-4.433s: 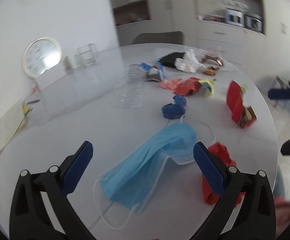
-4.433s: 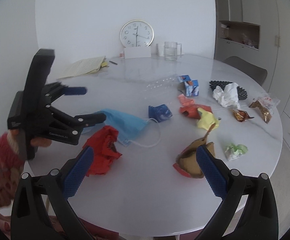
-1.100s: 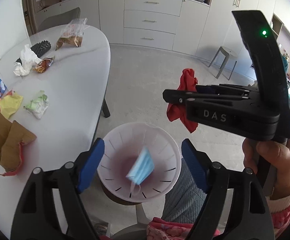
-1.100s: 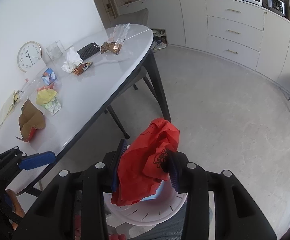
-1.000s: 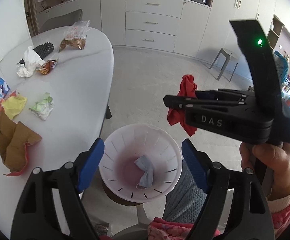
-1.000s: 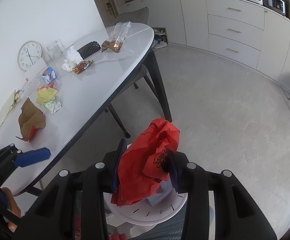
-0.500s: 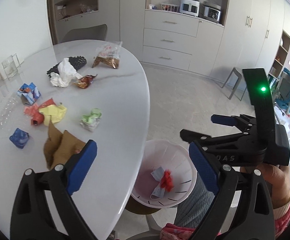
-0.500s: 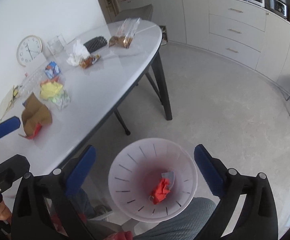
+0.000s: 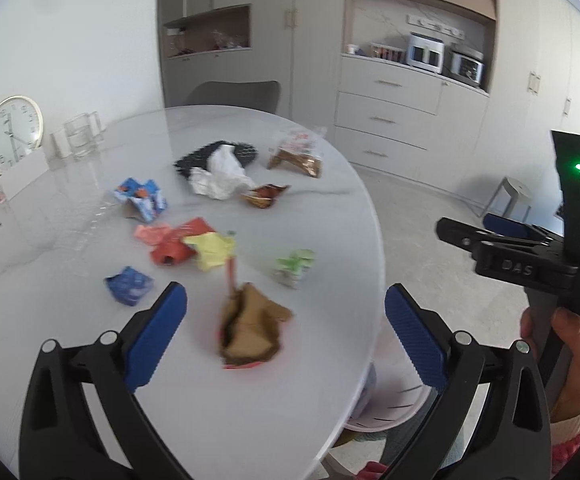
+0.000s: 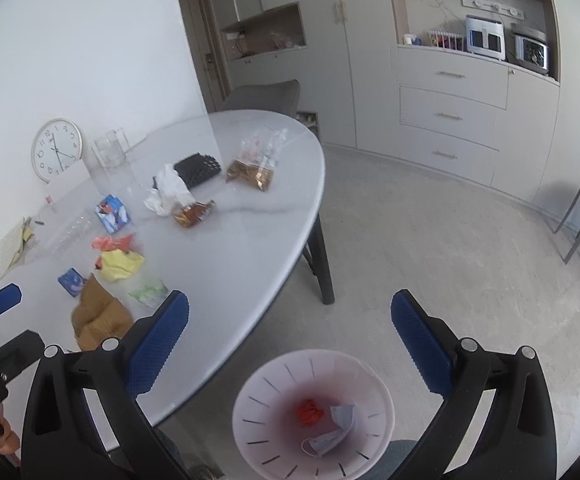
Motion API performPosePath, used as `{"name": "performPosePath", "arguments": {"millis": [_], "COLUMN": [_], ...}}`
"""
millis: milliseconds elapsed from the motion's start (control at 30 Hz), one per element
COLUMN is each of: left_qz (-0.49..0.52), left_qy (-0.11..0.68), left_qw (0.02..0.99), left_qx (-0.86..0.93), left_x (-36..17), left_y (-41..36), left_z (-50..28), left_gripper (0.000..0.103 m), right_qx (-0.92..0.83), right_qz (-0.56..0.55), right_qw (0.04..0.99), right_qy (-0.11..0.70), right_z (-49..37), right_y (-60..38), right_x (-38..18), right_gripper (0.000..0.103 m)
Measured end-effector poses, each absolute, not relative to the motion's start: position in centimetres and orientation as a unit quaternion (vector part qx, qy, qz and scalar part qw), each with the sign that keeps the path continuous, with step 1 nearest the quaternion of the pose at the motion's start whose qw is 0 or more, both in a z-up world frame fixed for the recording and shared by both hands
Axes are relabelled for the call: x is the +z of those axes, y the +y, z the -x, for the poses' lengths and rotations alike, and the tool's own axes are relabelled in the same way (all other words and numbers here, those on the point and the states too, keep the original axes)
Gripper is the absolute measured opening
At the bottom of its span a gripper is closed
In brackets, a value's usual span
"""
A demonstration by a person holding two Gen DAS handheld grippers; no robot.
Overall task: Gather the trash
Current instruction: 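Grasp the brown paper bag with the left tool while the right tool approaches green paper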
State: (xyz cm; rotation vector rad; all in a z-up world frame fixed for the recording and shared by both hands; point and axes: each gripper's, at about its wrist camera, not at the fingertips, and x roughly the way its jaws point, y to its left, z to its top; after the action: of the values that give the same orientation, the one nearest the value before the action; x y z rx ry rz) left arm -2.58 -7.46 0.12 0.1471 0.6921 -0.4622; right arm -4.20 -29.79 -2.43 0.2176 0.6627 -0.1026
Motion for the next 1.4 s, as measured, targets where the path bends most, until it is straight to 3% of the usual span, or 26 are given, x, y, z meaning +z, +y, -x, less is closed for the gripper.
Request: {"name": "performPosePath", "arguments": {"millis": [467, 1400], "left_qz": [-0.033, -0.109], "left_qy": [0.353, 0.387], "left_qw": [0.921, 0.887], "left_qx": [-0.160, -0.228], "left_x": [-0.9, -6.3], "left_y": [0.1, -7.3], "left_z": [-0.7, -1.5], "left_gripper": [0.095, 0.092], "right_qx": [0.019, 0.015], "right_qz": [-0.050, -0.056], "right_qw": [0.945, 0.935], "right_qy": [0.324, 0.351], "right_z": [1.3, -0.5], "right_y": [-23.1, -24.6], "right_x": [-1.7, -3.6], "right_gripper": [0.101, 0.101]}}
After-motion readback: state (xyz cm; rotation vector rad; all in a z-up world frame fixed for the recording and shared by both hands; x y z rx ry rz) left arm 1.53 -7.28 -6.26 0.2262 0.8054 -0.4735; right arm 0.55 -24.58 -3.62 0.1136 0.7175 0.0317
